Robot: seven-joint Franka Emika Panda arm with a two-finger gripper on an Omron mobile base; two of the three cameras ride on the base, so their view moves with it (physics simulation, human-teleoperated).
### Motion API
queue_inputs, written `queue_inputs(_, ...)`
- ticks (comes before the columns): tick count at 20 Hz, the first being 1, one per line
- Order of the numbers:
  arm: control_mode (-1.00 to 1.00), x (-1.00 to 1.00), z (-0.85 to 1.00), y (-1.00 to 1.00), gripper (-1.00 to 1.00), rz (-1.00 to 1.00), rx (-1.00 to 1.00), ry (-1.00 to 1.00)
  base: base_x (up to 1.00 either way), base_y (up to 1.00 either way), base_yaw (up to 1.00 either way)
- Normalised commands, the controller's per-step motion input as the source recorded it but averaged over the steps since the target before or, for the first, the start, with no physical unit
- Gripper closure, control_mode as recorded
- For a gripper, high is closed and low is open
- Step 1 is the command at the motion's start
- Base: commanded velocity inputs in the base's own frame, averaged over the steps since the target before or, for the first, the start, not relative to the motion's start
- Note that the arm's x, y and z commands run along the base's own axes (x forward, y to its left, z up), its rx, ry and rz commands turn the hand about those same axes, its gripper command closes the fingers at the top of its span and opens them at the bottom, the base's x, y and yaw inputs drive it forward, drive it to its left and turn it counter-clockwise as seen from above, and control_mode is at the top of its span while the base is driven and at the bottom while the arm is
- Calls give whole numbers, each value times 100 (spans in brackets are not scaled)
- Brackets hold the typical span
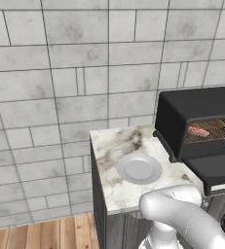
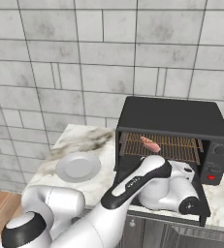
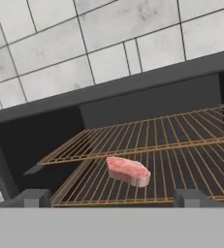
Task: Open the toaster oven door. Place the baguette on the top rack in the toaster oven and place the steak on the bottom rack.
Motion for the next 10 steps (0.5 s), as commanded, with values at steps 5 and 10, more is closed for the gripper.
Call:
queue_inputs(5,-100,-3,12,0,-100,7,-12,-24,0,0,0)
queue_inputs(10,-100,2,2,1,-100,-5,-2,-5,0,0,0)
